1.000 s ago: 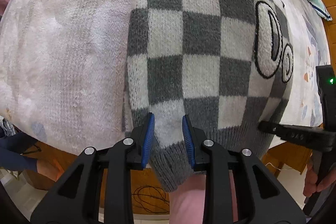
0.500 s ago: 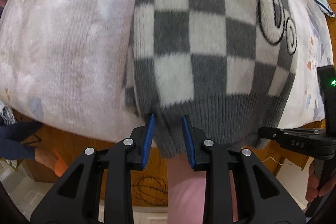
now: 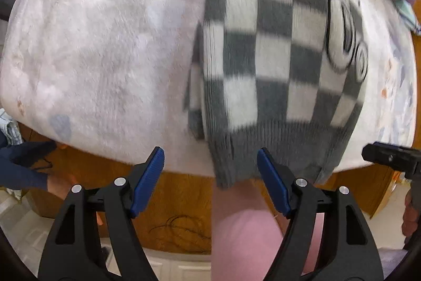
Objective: Fold large clothes
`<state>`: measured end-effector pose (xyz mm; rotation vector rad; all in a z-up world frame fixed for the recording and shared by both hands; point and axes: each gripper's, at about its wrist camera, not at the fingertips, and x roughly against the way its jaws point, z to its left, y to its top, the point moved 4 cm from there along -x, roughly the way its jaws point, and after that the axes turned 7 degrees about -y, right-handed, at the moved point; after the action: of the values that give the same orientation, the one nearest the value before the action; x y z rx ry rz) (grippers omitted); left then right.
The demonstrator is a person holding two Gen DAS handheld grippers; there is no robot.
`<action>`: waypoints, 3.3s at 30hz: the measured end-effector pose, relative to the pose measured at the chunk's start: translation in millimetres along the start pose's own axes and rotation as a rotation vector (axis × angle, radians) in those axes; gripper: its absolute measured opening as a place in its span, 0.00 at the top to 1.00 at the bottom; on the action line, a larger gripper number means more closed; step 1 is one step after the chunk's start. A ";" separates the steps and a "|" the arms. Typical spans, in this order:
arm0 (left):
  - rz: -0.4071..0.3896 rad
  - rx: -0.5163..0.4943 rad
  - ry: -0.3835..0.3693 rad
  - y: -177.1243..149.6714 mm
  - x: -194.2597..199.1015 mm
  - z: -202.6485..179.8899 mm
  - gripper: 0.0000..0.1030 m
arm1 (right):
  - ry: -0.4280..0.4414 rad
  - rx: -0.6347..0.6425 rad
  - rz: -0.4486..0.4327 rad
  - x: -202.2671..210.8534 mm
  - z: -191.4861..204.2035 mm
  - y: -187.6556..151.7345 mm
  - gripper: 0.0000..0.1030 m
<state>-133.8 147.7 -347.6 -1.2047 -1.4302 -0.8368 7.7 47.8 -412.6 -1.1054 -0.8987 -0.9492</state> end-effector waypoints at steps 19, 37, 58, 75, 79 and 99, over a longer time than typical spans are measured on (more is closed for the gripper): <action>0.127 0.005 -0.350 162.6 -78.5 14.0 0.11 | 0.035 0.011 -0.105 2.3 -44.3 101.0 0.08; 0.304 0.193 -0.916 196.0 -134.8 27.8 0.05 | 0.723 0.045 0.162 -83.1 -66.0 153.7 0.05; 0.102 0.158 -0.621 165.5 -20.2 -55.9 0.46 | 0.555 -0.097 -0.080 41.6 -56.8 93.6 0.30; -0.005 -0.083 -0.683 148.8 89.4 -177.7 0.46 | 0.535 -0.168 -0.380 174.4 -160.0 7.7 0.30; -0.004 -0.159 -0.688 149.0 99.3 -230.8 0.46 | 0.545 -0.204 -0.447 189.0 -208.3 -13.3 0.30; 0.038 -0.095 -0.686 150.9 -11.9 -495.8 0.46 | 0.525 -0.175 -0.391 223.4 -570.6 -1.5 0.30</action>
<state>144.3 -282.4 -267.9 -1.6835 -1.9117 -0.4775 144.6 -543.0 -324.6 -0.7707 -0.6094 -1.5781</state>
